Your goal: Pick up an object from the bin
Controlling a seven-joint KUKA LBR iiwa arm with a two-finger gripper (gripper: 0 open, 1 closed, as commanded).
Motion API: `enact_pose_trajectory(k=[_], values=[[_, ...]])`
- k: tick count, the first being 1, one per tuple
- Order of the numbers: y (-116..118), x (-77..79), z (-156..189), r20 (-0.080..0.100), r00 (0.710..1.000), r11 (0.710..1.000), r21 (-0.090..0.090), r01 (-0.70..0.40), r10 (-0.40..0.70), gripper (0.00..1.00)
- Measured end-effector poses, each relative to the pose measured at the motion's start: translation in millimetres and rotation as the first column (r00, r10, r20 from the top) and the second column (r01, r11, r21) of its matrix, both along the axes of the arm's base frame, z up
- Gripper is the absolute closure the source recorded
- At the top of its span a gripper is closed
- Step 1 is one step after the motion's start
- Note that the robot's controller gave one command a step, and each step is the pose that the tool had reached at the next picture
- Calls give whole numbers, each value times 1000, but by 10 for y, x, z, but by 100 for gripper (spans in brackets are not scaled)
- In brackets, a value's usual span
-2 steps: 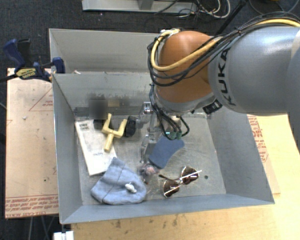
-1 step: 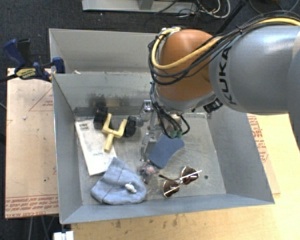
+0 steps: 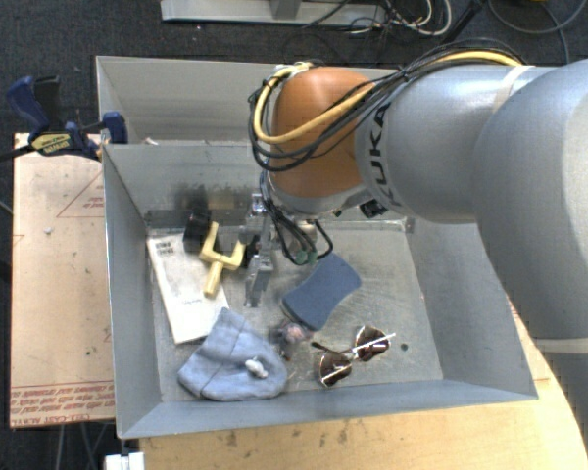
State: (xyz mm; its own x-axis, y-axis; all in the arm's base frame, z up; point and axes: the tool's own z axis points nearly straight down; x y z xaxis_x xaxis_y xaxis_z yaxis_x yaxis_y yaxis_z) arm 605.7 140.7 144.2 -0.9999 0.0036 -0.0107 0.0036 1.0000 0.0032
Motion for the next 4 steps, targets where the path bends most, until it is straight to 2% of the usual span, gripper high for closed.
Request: enact_pose_trajectory(k=[1, 2, 3, 4], values=[[123, 293, -155, -15, 990, 990, -3, -139, 139, 0], [192, 376, -89, -7, 990, 990, -2, -144, 144, 0], [289, 328, -612, -7, 997, 998, -1, 70, -70, 0], [200, 275, -683, -11, 999, 999, 8, 48, -48, 100]])
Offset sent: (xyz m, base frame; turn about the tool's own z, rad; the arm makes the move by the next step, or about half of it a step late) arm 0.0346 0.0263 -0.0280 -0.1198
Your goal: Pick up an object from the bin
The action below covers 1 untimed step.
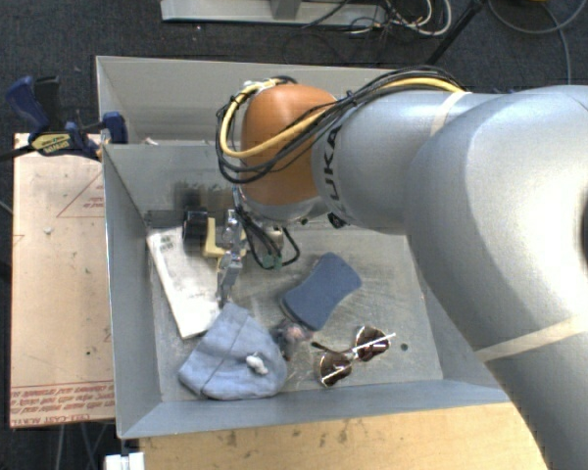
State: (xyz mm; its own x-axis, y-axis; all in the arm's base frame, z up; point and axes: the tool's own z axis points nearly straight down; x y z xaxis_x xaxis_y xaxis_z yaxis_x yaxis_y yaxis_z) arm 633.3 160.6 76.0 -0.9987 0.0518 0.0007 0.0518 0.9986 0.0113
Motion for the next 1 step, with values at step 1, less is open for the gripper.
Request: enact_pose_trajectory(k=[1], values=[[0, 0, 0, 0, 1000, 1000, 0, 0, 0, 100]])
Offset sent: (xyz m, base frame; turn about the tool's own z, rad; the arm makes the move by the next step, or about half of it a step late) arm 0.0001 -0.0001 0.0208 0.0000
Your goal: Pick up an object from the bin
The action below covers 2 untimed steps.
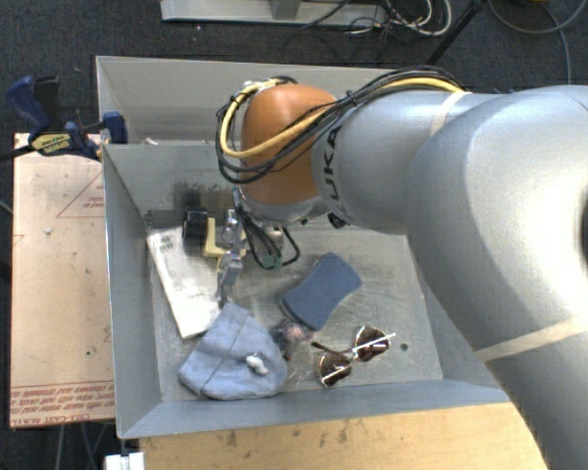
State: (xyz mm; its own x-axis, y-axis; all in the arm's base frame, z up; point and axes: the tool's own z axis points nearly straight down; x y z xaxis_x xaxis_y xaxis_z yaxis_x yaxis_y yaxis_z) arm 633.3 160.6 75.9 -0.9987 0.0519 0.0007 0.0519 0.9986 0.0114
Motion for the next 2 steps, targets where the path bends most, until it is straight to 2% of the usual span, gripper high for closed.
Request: enact_pose_trajectory(k=[2], values=[[-12, -15, 88, -1, 1000, 1000, -8, -3, 3, 100]])
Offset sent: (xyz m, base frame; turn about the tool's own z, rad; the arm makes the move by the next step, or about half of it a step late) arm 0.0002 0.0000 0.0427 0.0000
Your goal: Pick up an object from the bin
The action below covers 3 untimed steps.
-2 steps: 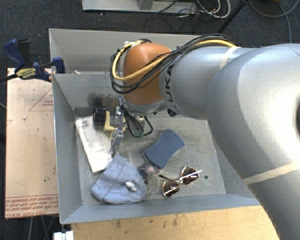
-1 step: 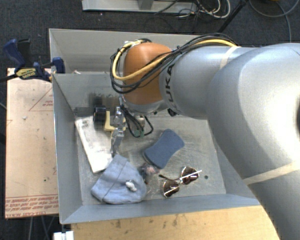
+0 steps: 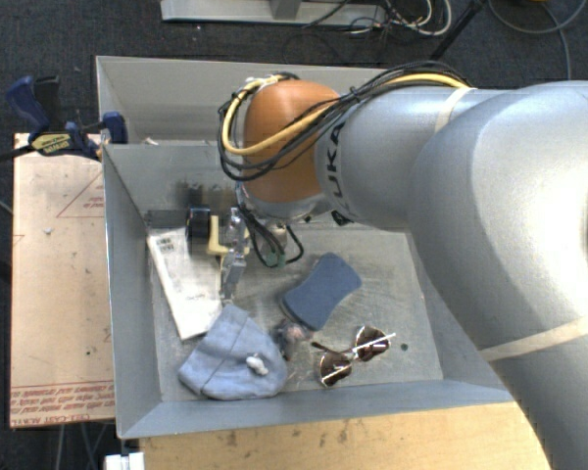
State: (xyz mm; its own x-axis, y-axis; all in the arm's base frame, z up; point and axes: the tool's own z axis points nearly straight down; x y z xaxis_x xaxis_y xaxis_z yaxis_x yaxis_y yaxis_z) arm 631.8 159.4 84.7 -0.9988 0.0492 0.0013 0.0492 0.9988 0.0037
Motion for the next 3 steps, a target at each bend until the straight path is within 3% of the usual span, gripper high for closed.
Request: enact_pose_trajectory(k=[3], values=[[-6, 2, 535, 0, 1000, 1000, -3, 1, -1, 100]])
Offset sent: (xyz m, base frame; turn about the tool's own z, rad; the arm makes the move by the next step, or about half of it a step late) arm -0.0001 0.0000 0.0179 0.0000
